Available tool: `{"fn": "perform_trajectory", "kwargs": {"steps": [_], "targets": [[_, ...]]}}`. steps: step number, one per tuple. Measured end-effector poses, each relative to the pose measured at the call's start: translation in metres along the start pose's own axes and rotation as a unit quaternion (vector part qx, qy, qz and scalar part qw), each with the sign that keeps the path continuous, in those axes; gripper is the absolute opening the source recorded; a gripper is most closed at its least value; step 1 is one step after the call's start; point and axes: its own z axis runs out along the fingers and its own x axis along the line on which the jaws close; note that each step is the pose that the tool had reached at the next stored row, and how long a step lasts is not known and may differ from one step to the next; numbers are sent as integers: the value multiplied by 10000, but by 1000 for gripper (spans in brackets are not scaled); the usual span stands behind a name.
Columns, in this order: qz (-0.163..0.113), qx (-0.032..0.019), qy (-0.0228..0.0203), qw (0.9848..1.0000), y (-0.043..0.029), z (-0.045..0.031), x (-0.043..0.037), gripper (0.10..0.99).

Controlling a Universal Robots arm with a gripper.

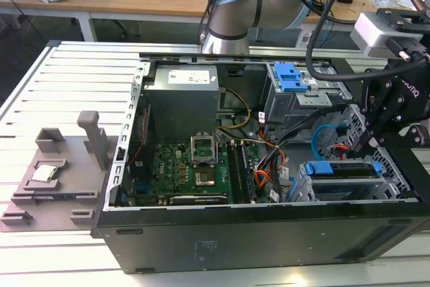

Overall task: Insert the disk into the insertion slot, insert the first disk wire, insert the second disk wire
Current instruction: 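Insert the first disk wire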

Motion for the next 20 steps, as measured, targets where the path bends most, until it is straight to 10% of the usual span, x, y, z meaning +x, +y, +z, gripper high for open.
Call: {"fn": "perform_trajectory", "kwargs": {"steps": [5,7,20], "targets": [[0,0,0,10000,0,0,-2,169],[0,0,-1,10000,0,1,-3,361],[0,0,0,10000,1,17,-107,361]]}}
